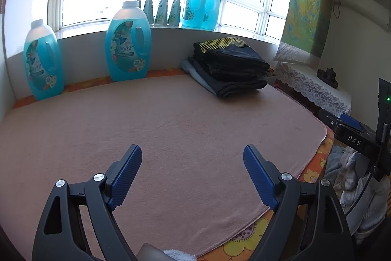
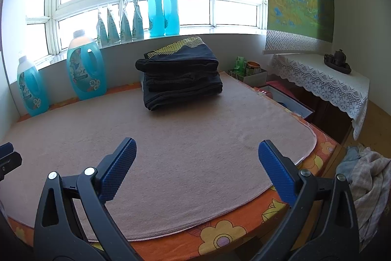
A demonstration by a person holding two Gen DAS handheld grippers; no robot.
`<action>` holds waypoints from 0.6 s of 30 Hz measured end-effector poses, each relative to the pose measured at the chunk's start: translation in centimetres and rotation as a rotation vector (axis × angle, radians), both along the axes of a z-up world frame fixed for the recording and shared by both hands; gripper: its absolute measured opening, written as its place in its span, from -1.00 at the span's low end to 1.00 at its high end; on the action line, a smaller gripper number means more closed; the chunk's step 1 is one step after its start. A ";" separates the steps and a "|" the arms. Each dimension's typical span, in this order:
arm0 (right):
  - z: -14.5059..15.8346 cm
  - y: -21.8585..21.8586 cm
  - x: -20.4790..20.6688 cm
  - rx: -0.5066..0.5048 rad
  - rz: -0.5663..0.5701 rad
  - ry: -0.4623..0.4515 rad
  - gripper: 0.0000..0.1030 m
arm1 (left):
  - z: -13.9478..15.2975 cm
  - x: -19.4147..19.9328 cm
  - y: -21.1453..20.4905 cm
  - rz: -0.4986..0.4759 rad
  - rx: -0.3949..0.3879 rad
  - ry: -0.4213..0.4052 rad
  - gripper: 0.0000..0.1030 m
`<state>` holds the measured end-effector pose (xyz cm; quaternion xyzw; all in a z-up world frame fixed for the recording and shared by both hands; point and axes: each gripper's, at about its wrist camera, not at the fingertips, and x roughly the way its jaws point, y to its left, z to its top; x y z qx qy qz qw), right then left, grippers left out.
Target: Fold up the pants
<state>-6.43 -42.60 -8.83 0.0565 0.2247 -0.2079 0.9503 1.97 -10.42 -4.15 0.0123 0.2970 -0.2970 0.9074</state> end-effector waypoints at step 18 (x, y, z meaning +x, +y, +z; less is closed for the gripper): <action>0.0 0.1 0.2 0.002 0.007 0.000 0.97 | 0.2 -0.3 0.0 -0.011 -0.004 -0.005 0.66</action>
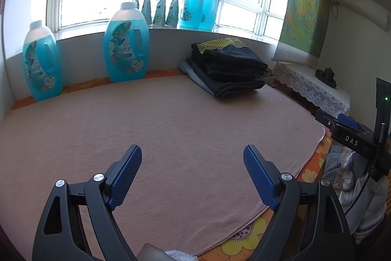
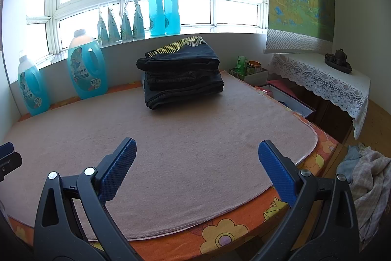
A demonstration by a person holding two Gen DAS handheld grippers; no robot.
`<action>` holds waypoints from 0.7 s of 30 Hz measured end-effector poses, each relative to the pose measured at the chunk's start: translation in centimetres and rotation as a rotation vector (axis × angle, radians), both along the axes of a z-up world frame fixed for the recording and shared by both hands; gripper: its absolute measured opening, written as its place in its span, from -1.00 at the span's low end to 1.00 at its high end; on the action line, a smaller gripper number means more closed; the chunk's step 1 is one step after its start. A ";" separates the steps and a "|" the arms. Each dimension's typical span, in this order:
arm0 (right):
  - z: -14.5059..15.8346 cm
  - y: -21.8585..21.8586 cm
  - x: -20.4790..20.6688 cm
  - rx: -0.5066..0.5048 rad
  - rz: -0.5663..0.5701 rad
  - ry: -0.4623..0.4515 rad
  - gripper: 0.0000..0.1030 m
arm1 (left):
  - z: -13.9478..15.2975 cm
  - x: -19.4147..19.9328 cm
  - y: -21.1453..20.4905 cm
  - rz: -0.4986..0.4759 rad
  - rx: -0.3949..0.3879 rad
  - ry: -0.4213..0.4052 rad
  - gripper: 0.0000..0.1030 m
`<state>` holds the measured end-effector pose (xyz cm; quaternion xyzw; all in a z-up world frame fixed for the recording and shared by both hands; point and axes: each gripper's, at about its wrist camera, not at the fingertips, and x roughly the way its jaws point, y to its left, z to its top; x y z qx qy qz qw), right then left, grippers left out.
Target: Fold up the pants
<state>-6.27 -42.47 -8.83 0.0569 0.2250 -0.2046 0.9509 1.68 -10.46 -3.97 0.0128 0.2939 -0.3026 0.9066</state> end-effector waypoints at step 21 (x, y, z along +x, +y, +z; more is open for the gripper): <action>-0.1 0.1 -0.1 -0.001 -0.004 0.001 0.97 | -0.1 -0.3 -0.3 0.009 0.013 -0.018 0.66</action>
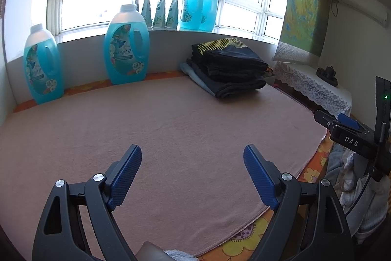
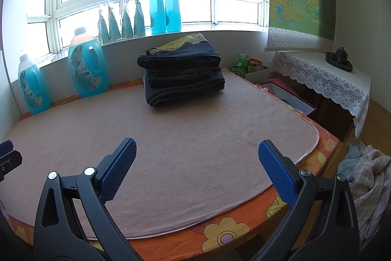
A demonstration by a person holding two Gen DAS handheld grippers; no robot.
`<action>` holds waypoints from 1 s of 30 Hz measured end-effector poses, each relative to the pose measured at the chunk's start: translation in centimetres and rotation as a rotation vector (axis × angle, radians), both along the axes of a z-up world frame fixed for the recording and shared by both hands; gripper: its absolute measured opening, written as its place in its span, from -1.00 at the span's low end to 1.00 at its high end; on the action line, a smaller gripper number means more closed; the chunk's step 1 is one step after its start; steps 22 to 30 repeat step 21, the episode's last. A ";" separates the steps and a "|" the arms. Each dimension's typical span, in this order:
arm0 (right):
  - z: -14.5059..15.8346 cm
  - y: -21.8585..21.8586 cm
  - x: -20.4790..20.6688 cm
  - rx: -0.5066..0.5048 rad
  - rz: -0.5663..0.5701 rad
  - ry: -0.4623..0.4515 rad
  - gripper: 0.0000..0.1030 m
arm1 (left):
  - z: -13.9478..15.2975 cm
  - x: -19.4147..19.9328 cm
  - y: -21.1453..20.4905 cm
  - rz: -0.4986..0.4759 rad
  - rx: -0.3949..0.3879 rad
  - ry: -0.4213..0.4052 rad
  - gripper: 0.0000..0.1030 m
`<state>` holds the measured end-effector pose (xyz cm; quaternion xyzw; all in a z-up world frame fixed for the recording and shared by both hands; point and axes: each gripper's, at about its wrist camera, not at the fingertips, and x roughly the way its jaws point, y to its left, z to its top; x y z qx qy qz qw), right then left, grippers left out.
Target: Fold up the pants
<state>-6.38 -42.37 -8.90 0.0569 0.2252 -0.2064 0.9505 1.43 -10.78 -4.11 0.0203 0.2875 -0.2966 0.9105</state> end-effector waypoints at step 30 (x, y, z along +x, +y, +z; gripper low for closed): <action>-1.0 0.2 0.0 0.013 0.000 0.015 0.97 | -0.1 -0.2 -0.1 0.003 -0.004 -0.024 0.67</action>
